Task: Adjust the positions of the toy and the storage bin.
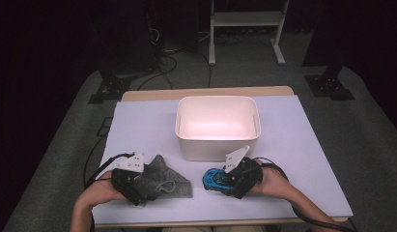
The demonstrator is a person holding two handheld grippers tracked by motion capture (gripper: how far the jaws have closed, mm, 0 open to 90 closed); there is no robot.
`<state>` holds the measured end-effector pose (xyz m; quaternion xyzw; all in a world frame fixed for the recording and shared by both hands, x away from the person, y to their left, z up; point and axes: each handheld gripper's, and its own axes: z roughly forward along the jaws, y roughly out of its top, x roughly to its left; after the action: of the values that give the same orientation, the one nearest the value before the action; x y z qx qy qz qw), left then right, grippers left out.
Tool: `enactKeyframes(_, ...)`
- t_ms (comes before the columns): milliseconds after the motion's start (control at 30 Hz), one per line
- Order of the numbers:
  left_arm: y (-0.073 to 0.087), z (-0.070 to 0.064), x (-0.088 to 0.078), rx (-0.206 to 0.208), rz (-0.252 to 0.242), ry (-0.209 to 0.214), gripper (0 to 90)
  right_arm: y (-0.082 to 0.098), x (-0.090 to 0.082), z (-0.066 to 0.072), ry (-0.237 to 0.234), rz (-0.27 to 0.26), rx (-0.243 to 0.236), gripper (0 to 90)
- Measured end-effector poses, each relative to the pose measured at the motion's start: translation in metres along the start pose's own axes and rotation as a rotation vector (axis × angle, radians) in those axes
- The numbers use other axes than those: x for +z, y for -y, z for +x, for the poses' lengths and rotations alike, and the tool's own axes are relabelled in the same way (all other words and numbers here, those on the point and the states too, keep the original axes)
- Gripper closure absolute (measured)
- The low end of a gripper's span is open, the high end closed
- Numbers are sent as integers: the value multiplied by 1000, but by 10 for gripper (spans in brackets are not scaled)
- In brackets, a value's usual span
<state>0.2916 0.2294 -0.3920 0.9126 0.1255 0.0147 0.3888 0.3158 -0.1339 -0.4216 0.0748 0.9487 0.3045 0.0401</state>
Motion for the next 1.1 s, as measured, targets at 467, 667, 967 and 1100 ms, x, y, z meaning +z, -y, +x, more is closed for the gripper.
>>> enactKeyframes(467, 1, 0, 1, -1, 3, 7, 84, -2, 11, -5, 20, 20, -30, 165)
enactKeyframes(667, 1, 0, 1, 2, 11, 10, 85, 0, 17, -8, 6, 26, -21, 165)
enactKeyframes(967, 2, -1, 2, 1, 11, 16, 85, 4, 24, -8, -9, 28, -9, 185)
enactKeyframes(1100, 2, -1, 3, 4, 16, 19, 85, 6, 25, -8, -4, 24, -13, 193)
